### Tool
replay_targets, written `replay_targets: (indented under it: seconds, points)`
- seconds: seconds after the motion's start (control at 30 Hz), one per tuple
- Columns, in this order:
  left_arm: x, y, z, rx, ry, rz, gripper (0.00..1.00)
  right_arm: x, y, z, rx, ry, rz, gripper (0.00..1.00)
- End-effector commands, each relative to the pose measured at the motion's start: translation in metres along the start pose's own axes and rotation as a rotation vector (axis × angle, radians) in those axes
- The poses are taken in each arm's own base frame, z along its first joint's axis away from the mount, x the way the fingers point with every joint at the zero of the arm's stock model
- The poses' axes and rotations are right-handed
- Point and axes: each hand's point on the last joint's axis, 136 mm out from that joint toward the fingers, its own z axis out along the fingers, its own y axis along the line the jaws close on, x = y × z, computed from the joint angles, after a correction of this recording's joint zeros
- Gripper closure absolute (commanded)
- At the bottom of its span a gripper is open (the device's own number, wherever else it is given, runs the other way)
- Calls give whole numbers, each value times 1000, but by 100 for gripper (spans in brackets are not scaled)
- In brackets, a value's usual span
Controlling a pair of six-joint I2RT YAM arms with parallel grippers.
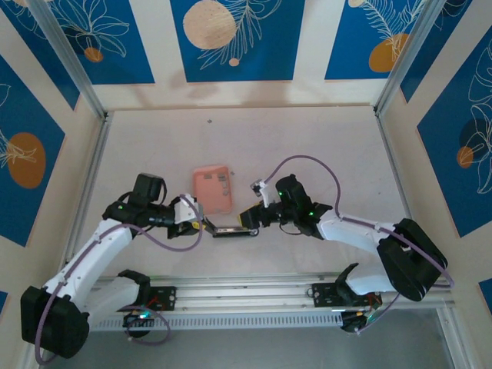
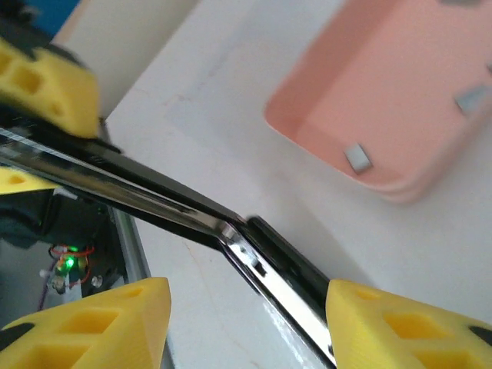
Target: Load the staples into the stapler
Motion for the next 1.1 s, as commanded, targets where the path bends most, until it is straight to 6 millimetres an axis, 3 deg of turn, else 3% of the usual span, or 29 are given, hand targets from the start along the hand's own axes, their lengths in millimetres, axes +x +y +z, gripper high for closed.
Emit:
replay_targets:
  seconds: [0.0, 0.23, 0.67, 1.07]
  points:
    - [-9, 4, -10, -30, 18, 65, 88, 14, -9, -1, 62, 77, 240, 44]
    - [-6, 6, -8, -22, 59, 89, 89, 39, -23, 8, 123, 190, 393, 53]
    - [-5, 4, -3, -3, 139, 135, 89, 54, -48, 26, 220, 276, 493, 63]
    - [-21, -4, 25, 60, 150, 166, 90, 63, -51, 37, 192, 296, 517, 71]
